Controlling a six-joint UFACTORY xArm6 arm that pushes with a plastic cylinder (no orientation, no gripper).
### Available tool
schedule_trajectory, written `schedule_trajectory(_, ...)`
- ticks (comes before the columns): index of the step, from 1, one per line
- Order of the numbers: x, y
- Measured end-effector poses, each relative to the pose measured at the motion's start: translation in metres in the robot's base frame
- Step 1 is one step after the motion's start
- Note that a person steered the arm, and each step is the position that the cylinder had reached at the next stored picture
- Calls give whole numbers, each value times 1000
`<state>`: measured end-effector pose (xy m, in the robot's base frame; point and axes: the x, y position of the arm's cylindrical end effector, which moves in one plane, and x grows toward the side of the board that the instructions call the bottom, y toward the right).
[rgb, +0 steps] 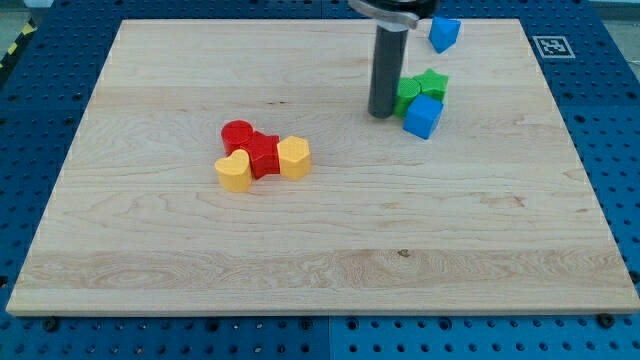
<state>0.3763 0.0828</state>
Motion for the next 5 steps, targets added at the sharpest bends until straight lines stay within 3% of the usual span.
schedule_trajectory(5, 0, 85)
